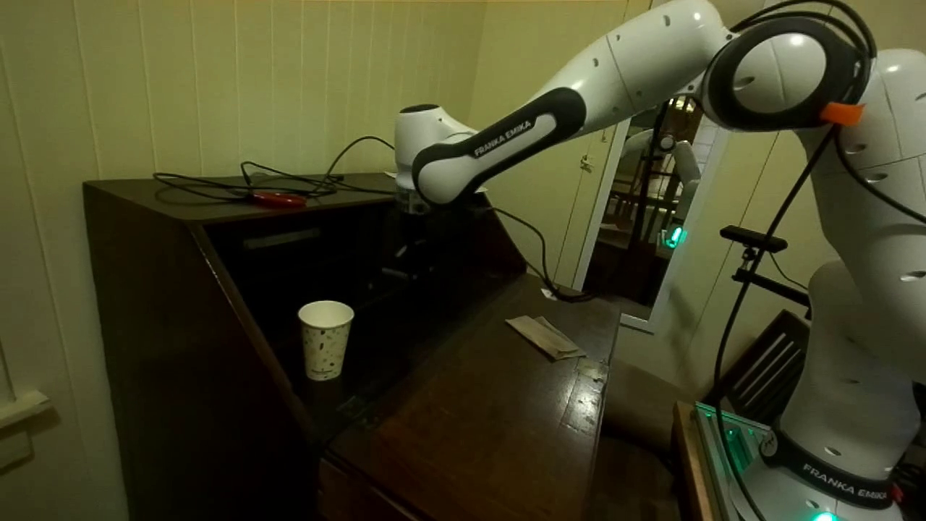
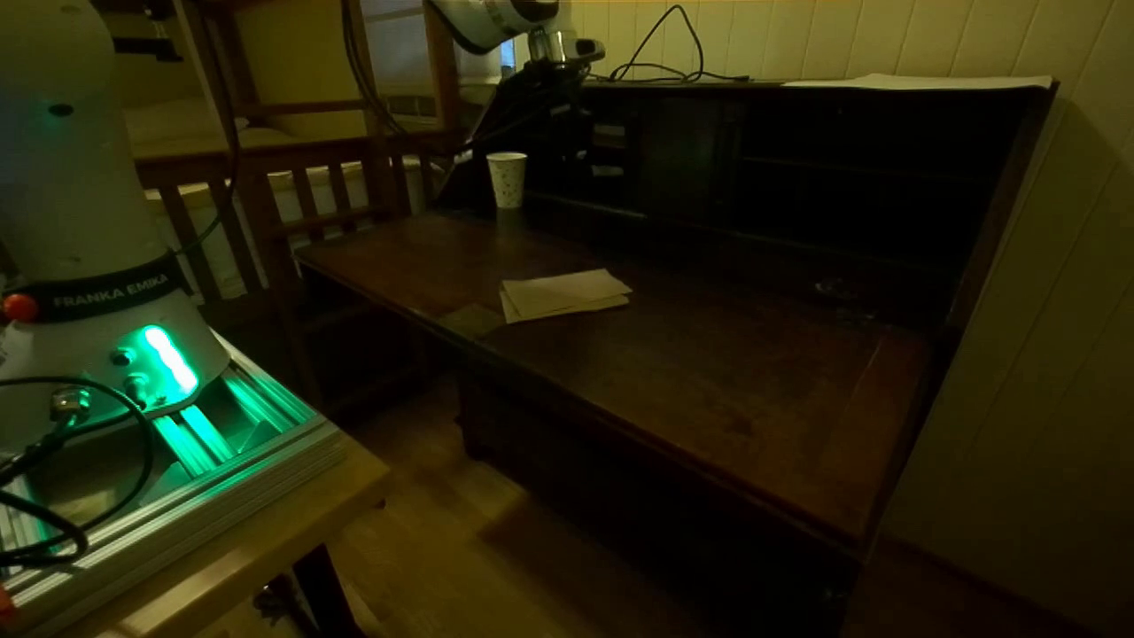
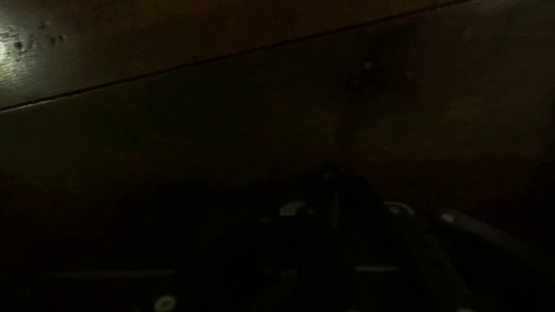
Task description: Pick up the marker and put it inside the paper cup
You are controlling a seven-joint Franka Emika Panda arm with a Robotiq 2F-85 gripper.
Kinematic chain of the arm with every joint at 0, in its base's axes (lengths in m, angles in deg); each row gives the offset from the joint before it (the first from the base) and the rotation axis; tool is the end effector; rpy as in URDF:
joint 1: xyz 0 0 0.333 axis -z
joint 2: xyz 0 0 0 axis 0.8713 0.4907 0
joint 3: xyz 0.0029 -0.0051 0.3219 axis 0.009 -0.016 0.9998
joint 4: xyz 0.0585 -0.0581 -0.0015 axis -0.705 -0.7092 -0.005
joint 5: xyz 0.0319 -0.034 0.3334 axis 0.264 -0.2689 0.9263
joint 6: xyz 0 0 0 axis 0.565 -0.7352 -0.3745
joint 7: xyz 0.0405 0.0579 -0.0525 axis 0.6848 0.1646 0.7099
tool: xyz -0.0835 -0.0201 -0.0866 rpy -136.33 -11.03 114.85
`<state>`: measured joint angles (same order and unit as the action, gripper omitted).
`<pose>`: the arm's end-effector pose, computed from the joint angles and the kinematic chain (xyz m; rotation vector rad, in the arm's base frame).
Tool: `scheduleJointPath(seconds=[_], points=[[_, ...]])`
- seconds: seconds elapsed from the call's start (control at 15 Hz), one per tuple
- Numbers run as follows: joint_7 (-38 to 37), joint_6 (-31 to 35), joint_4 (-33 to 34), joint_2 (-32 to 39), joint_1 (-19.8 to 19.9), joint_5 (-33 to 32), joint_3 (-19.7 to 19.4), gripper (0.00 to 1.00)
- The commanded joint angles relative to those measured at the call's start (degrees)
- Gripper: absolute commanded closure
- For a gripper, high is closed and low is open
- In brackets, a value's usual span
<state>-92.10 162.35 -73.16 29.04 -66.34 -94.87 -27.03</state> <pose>0.6361 -0.0545 0.3401 2.8468 -0.3897 0.0663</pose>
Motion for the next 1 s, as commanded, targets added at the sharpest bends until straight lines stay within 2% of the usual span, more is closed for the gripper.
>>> scheduleJointPath(seconds=[0.0, 0.33, 0.53, 0.93], points=[[13.52, -3.71, -8.99, -11.49, 4.46, 0.49, 3.53, 0.94], [29.63, -9.31, -15.32, -22.14, 7.4, 1.15, 6.67, 0.94], [36.71, -8.69, -16.83, -25.27, 6.92, -0.53, 8.11, 0.94], [40.82, -11.8, -15.73, -27.35, 2.78, -8.84, 13.15, 0.94]])
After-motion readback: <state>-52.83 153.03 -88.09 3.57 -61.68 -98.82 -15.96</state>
